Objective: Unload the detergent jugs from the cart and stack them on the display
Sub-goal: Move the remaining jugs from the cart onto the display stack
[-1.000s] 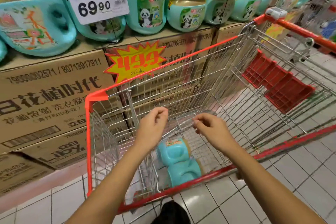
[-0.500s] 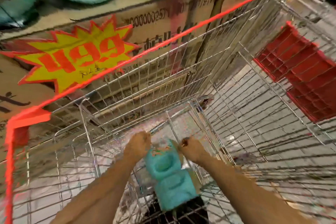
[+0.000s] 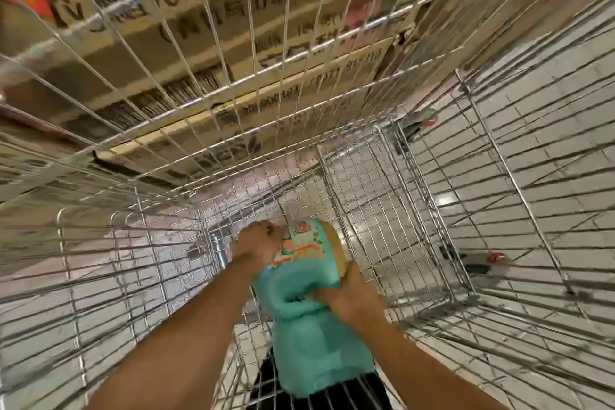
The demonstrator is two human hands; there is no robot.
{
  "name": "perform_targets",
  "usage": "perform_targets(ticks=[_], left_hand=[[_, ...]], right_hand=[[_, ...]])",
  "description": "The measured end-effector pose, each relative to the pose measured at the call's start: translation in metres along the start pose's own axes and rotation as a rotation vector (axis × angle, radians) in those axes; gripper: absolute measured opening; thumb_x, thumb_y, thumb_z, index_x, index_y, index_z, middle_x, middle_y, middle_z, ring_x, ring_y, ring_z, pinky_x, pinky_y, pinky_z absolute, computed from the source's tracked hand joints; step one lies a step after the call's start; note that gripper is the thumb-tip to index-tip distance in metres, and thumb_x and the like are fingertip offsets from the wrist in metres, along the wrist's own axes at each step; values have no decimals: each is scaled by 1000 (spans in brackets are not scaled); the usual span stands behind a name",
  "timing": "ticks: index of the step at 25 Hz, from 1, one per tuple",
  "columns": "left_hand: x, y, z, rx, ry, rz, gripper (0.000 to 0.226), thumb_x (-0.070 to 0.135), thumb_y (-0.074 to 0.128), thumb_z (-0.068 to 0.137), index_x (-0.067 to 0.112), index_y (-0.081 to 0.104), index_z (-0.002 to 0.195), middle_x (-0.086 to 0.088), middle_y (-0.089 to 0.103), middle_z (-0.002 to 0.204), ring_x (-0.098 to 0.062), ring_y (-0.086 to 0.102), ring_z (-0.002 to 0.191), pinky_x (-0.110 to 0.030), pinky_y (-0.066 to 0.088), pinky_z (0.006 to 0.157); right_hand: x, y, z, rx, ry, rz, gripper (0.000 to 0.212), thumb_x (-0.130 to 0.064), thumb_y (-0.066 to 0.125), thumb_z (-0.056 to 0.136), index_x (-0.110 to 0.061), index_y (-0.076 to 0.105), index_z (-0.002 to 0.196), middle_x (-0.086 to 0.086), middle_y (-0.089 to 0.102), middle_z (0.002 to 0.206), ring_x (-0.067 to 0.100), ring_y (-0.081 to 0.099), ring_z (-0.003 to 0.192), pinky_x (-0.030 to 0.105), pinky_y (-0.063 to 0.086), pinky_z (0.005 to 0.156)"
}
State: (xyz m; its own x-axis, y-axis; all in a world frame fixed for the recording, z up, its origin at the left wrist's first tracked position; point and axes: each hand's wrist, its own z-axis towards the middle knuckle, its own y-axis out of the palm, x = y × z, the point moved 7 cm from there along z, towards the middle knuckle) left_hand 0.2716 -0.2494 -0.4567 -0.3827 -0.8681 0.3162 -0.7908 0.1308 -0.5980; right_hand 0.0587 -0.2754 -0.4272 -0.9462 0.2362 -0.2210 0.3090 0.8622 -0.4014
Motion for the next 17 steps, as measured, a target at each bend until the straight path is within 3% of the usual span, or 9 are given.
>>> perform_targets(ticks=[2,3,5,7,9,11,13,14,17], left_hand=[[-13,9,7,-45,-63,-222,34,40,47,99,12,64,107,0,62,91,-15,55,74,-18,39,54],[-18,15,10,-72,-128,-393,36,39,53,97,10,61,117,-2,64,96,-17,59,79,-17,43,60],[-27,26,11,-135,-257,-695,46,32,63,92,5,55,129,-12,67,109,-26,63,94,-26,49,76],[-29,31,0,-225,-325,-872,44,26,64,92,1,56,128,-19,68,112,-31,65,92,-35,53,81],[-26,34,-18,-309,-371,-1010,43,26,61,92,-1,57,127,-20,67,114,-34,65,94,-42,53,87],[-15,34,-37,-338,-354,-1137,49,27,66,86,0,59,126,-21,66,120,-39,63,109,-50,48,99],[1,32,-57,-323,-308,-1187,56,33,75,68,5,66,115,-16,72,110,-34,67,103,-44,53,92],[11,27,-71,-325,-293,-1185,58,37,77,60,8,69,110,-13,74,104,-31,69,97,-41,55,86],[38,17,-108,-369,-244,-1187,60,40,84,49,12,72,101,-9,76,95,-29,69,93,-41,56,83]], right_hand=[[2,4,6,36,1,-4,80,-53,72,68,-23,34,132,8,58,121,33,48,123,49,29,109],[1,3,10,73,-22,38,78,-46,73,71,-22,34,134,9,59,120,34,51,120,49,32,107],[-5,-7,17,162,-114,183,74,-25,73,75,-18,35,138,12,55,119,34,56,109,43,43,97],[-13,-21,19,243,-193,342,71,-8,68,78,-18,35,139,10,45,118,24,53,94,30,43,85],[-18,-40,19,338,-259,505,57,4,63,77,-13,45,128,4,50,106,17,53,81,24,46,72],[-20,-58,15,380,-300,673,41,11,61,76,-10,53,110,7,63,92,22,61,79,26,54,70],[-21,-76,6,390,-325,794,40,16,58,77,-9,55,108,15,66,95,29,63,85,43,56,82],[-23,-88,-2,400,-337,842,42,18,56,78,-7,55,112,15,66,97,28,64,87,45,55,83],[-32,-124,-33,394,-382,928,51,25,52,77,1,51,123,15,63,98,24,59,84,36,51,75]])
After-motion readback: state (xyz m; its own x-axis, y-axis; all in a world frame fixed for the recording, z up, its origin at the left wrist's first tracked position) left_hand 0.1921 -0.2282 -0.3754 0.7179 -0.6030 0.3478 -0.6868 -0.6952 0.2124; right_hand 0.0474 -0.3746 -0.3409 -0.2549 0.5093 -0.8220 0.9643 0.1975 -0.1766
